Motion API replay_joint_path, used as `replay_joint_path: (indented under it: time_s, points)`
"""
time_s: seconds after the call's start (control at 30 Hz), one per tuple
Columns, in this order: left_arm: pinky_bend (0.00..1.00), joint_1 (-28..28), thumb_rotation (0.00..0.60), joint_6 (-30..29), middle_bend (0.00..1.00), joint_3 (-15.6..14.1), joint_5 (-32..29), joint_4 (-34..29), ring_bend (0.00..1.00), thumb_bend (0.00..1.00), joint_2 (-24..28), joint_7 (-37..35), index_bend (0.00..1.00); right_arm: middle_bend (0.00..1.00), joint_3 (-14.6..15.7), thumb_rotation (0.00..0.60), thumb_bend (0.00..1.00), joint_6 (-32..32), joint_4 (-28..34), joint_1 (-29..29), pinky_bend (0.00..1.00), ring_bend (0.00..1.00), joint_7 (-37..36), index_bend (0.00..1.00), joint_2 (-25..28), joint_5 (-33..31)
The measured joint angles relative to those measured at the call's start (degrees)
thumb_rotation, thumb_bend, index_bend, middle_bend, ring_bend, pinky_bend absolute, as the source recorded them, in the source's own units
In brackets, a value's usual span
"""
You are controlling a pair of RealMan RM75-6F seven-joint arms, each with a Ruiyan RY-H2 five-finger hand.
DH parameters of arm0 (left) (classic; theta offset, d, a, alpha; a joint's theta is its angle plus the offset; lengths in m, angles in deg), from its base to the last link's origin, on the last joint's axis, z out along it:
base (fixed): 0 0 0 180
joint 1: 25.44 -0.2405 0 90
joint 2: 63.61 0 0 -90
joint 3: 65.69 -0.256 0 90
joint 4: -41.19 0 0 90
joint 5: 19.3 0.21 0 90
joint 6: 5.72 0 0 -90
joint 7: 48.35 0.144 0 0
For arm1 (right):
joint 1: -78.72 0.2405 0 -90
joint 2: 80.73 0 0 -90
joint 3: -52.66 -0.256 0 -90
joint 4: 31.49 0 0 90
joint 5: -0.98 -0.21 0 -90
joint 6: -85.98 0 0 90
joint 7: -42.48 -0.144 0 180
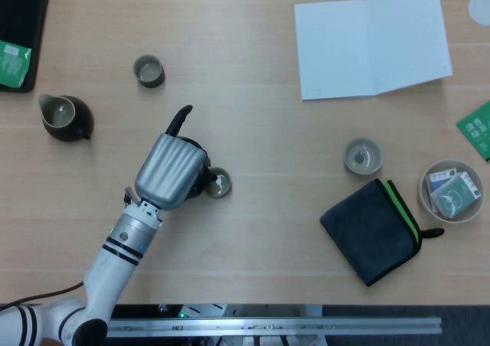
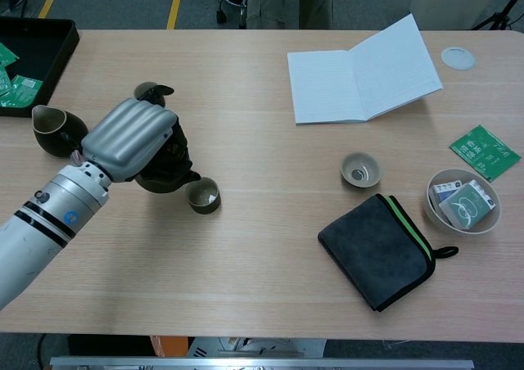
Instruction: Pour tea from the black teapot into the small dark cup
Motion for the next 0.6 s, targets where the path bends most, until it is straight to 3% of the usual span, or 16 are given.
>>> replay_joint_path:
  time_s: [0.6]
  points:
    - [0.10, -0.37, 0.600, -1.06, 0.99, -0.45, 2.64, 2.38, 0.79, 0.34, -1.45, 1.60, 0.96, 0.37, -0.07, 0.600, 0.01, -0.07, -0.56, -0.21, 0.18, 0.25, -0.33, 0.32, -0.22, -0.11]
